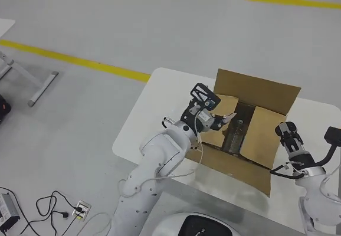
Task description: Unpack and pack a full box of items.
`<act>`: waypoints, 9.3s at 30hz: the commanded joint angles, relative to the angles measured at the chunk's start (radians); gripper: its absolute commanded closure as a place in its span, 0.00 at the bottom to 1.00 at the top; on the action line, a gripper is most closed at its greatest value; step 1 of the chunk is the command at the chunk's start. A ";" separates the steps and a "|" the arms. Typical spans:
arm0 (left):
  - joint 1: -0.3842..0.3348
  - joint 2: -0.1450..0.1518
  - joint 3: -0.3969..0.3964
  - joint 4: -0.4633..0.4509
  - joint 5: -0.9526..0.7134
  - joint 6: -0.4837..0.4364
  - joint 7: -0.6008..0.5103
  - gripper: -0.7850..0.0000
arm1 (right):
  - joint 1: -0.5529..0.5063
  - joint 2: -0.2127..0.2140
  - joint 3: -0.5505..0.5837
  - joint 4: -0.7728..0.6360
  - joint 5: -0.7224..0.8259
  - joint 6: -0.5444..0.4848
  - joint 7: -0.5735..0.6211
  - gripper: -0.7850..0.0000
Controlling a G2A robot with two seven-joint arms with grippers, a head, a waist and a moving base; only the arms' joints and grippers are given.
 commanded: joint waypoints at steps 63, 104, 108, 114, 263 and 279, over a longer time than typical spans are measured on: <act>0.258 0.211 -0.093 0.031 0.189 -0.454 0.262 1.00 | 0.056 0.013 0.081 0.093 -0.010 -0.030 0.038 1.00; 0.130 0.242 -0.035 0.090 -0.176 -0.181 0.089 0.00 | 0.074 0.025 0.090 0.138 -0.058 0.016 0.089 1.00; 0.098 0.241 0.005 0.123 -0.088 -0.130 0.104 0.00 | 0.082 0.023 0.079 0.179 -0.060 0.012 0.068 1.00; 0.060 0.237 0.050 0.190 -0.016 -0.048 0.077 0.00 | 0.083 0.023 0.066 0.215 -0.075 0.013 0.065 1.00; 0.273 0.271 -0.062 -0.056 0.094 0.122 0.168 0.00 | 0.742 -0.080 -0.481 0.520 -0.276 0.129 0.368 1.00; 0.281 0.272 -0.060 -0.047 0.063 0.092 0.173 0.00 | 0.421 -0.012 -0.348 0.193 -0.377 0.092 0.500 1.00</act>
